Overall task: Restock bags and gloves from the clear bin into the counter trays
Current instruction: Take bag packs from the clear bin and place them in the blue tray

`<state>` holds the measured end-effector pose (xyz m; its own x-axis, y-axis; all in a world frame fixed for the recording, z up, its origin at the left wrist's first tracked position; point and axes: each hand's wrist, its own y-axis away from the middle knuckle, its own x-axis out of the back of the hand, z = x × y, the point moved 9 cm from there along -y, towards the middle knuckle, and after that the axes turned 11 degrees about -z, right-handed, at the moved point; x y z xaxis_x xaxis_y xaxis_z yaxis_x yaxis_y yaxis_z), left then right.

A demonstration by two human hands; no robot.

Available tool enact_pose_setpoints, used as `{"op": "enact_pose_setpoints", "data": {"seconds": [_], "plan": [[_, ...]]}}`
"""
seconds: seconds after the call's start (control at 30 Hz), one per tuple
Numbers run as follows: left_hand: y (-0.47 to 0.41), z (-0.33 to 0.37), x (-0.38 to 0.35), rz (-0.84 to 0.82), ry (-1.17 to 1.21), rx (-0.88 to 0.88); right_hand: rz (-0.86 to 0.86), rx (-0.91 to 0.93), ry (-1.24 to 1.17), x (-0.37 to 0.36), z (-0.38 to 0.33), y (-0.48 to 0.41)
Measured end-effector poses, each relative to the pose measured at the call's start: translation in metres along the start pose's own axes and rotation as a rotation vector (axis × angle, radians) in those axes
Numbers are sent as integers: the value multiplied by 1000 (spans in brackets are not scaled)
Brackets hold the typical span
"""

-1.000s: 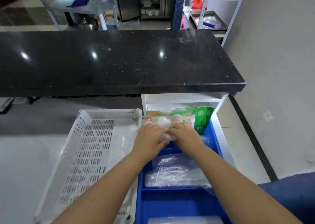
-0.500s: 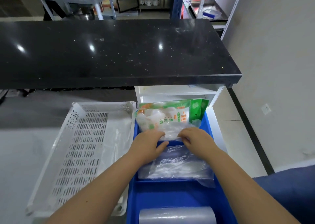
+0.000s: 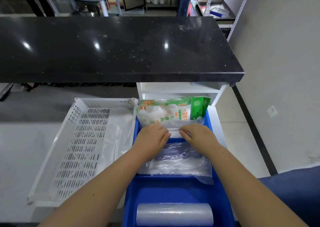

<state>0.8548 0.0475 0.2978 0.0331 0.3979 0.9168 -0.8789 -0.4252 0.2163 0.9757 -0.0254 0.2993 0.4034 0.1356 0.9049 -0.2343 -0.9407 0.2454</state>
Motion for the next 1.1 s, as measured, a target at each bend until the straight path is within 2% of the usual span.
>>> {"op": "enact_pose_setpoints", "data": {"seconds": [0.23, 0.33, 0.53, 0.8, 1.1], "plan": [[14, 6, 24, 173, -34, 64, 185, 82, 52, 36, -17, 18], [18, 7, 49, 262, -94, 125, 206, 121, 79, 54, -34, 19], [57, -21, 83, 376, -45, 303, 168, 292, 176, 60, -100, 3], [206, -106, 93, 506, -13, 703, 66, 617, 171, 16, -236, -12], [437, -171, 79, 659, 21, 1062, 62, 978, 115, -46, -440, 51]]}}
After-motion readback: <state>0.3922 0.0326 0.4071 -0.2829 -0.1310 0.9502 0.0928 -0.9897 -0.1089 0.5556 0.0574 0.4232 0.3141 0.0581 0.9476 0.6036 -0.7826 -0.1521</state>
